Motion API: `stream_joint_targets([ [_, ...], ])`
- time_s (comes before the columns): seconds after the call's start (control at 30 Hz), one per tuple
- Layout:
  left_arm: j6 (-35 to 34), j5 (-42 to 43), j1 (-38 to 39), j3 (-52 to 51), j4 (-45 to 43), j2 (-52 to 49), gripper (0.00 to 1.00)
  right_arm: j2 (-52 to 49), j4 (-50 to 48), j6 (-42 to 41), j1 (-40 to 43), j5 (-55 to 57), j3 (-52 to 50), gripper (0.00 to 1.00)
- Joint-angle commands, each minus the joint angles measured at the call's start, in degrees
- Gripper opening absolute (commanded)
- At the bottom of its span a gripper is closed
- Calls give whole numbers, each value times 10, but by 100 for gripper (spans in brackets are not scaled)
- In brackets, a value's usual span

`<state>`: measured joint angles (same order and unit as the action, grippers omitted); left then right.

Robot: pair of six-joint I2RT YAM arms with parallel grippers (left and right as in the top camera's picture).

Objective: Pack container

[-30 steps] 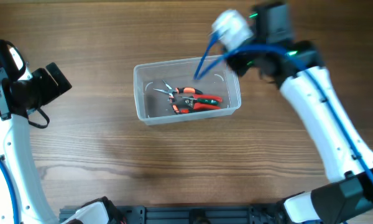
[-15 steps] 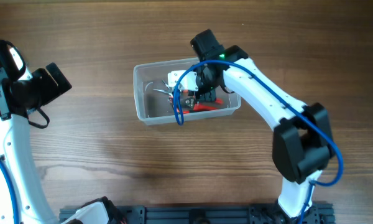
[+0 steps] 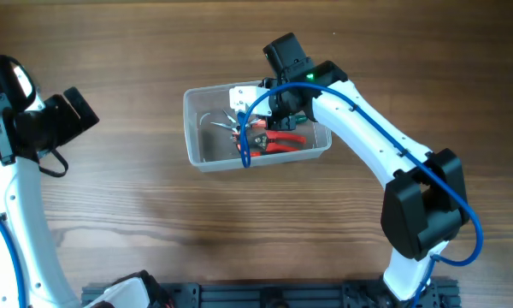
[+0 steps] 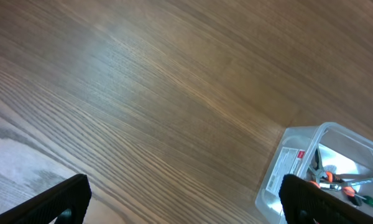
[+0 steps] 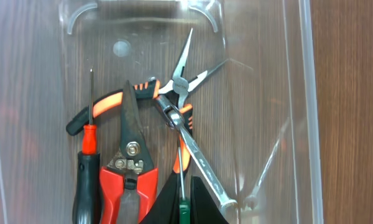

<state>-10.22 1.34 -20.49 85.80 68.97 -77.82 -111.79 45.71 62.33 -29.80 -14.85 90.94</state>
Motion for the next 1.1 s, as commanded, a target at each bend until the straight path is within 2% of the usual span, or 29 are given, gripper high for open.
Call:
stream_joint_targets([
  [0.0,-4,-3,-2,8,1,3,100,27,-30,-77,3,15,7,6],
  [0.07,24,7,10,8,1,3,100,48,-77,-172,7,47,7,9],
  [0.13,40,9,34,8,-3,2,100,89,-161,-368,29,127,7,27],
  [0.17,50,5,57,8,-10,2,100,111,-190,-431,47,151,7,28],
  [0.2,60,5,75,8,-15,1,100,131,-210,-466,70,159,7,28],
  [0.27,82,5,115,8,-29,1,100,172,-238,-536,132,164,7,41],
  [0.3,86,5,137,8,-38,1,100,187,-244,-568,167,164,7,55],
  [0.33,85,5,159,8,-54,0,100,198,-247,-583,209,163,7,75],
  [0.37,85,5,178,8,-73,-2,100,204,-249,-584,252,158,7,99],
  [0.47,85,5,210,8,-160,-18,100,203,-270,-560,321,149,7,100],
  [0.53,94,5,219,8,-243,-36,100,201,-329,-513,362,149,7,100],
  [0.6,148,5,221,8,-316,-59,100,202,-378,-503,394,149,7,100],
  [0.67,178,-7,221,8,-352,-82,100,206,-375,-505,423,149,7,100],
  [0.8,177,-62,232,8,-316,-75,100,236,-255,-506,466,146,4,100],
  [0.97,153,-62,235,1,-290,10,100,311,-235,-504,482,109,-38,100],
  [1.07,153,-62,235,-39,-298,92,100,362,-196,-504,482,81,-84,100],
])
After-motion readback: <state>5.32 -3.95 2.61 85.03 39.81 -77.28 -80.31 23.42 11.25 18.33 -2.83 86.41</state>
